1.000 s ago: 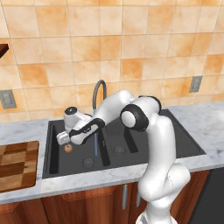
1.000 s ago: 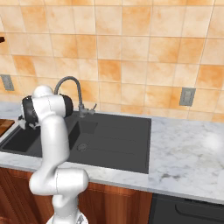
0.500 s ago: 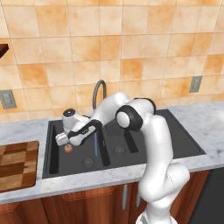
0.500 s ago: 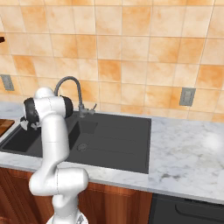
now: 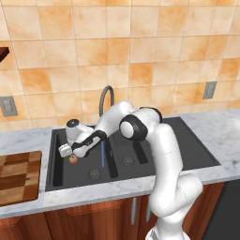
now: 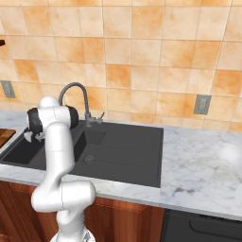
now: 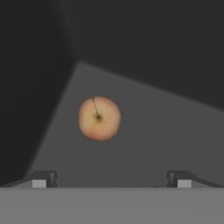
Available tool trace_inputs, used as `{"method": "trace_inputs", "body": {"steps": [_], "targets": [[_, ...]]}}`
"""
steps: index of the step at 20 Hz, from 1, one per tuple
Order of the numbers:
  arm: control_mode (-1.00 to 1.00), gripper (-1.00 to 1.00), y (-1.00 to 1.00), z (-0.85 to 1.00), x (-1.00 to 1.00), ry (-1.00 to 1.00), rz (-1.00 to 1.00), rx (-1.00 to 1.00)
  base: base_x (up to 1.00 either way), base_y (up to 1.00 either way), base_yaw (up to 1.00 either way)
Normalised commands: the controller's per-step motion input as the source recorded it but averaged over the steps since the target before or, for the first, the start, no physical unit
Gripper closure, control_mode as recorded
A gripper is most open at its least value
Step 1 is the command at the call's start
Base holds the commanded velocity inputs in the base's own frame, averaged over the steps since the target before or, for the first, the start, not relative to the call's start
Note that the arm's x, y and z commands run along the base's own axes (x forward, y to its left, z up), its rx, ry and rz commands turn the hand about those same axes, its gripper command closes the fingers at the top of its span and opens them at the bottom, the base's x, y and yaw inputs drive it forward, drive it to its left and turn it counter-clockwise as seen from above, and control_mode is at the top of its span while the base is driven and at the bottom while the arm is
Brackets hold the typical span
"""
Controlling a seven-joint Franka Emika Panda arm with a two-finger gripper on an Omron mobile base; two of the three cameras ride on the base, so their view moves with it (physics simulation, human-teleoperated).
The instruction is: Pick the peach from the sink and place it on the cutting board to airdry. Then turn off the sink faucet.
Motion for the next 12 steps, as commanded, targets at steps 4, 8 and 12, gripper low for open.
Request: {"method": "trace_inputs", "body": {"steps": [4,8,12], "targets": [[-1.00,-1.00,0.09,-0.17,0.16,0.00,-0.02,0.00,0.00,0.00,0.00],[-1.00,-1.00,0.15,-0.20,0.18,0.00,-0.01,0.00,0.00,0.00,0.00],[-1.00,-1.00,0.13,-0.18,0.18,0.00,-0.01,0.00,0.00,0.00,0.00]]}}
